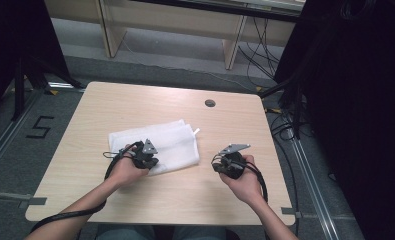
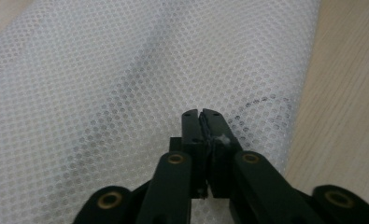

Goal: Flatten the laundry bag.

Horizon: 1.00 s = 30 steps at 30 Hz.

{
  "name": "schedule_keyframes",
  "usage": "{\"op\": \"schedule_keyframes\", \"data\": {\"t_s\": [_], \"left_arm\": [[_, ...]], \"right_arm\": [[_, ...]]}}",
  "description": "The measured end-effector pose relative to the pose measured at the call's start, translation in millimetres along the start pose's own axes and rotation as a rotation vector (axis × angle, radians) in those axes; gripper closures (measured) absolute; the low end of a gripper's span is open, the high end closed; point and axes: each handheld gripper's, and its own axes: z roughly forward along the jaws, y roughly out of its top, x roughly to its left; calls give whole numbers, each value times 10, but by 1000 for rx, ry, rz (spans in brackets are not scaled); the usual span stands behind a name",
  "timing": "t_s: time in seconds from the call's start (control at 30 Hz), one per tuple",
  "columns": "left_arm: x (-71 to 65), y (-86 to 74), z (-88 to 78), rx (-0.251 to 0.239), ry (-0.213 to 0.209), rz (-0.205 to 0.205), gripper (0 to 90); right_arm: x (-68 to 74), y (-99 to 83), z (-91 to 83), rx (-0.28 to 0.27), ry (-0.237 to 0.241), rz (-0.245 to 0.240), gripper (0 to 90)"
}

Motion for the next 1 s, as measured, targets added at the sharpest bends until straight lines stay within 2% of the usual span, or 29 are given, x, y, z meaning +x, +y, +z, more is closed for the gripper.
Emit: {"op": "schedule_keyframes", "data": {"t_s": [0.07, 0.1, 0.13, 0.17, 0.27, 0.4, 0.43, 0.5, 0.53, 0.57, 0.67, 0.7, 0.73, 0.77, 0.83, 0.87, 0.97, 1.0], "left_arm": [[8, 33, -29, -3, -13, -3, 786], [14, 57, -63, -15, -13, 3, 780], [19, 82, -110, -26, -12, -1, 775], [16, 96, -142, -33, -17, -6, 767], [28, 106, -295, -41, -27, 10, 746], [62, -45, -478, -2, -35, -3, 724], [88, -117, -530, 25, -42, 8, 723], [114, -249, -590, 61, -48, -10, 722], [124, -312, -611, 65, -47, -19, 721], [133, -369, -624, 68, -52, -32, 719], [151, -469, -631, 69, -47, -55, 719], [154, -480, -622, 76, -48, -51, 718], [151, -489, -601, 71, -46, -52, 719], [150, -489, -592, 74, -45, -52, 719], [147, -491, -563, 79, -49, -56, 719], [144, -491, -547, 84, -38, -58, 719], [155, -476, -537, 105, -45, -49, 720], [156, -472, -524, 91, -33, -42, 721]], "right_arm": [[10, 70, 45, 6, 9, -3, 900], [16, 106, 94, -15, 4, -5, 900], [29, 157, 108, 0, 13, 11, 892], [37, 204, 158, -3, 14, 4, 884], [59, 309, 269, 2, 27, 5, 881], [72, 412, 408, 1, 29, 14, 880], [66, 433, 442, 6, 23, -8, 882], [72, 479, 506, 19, 24, -8, 883], [75, 488, 558, -1, 23, -8, 883], [79, 510, 571, 23, 22, -12, 883], [108, 541, 673, 31, 10, -24, 876], [124, 544, 694, 57, 14, -23, 874], [125, 537, 740, 61, 3, -48, 874], [137, 528, 768, 78, 6, -50, 875], [143, 508, 803, 87, -6, -53, 878], [131, 496, 817, 91, -6, -71, 880], [142, 469, 828, 122, -3, -32, 892], [126, 446, 836, 114, -5, -60, 895]]}}
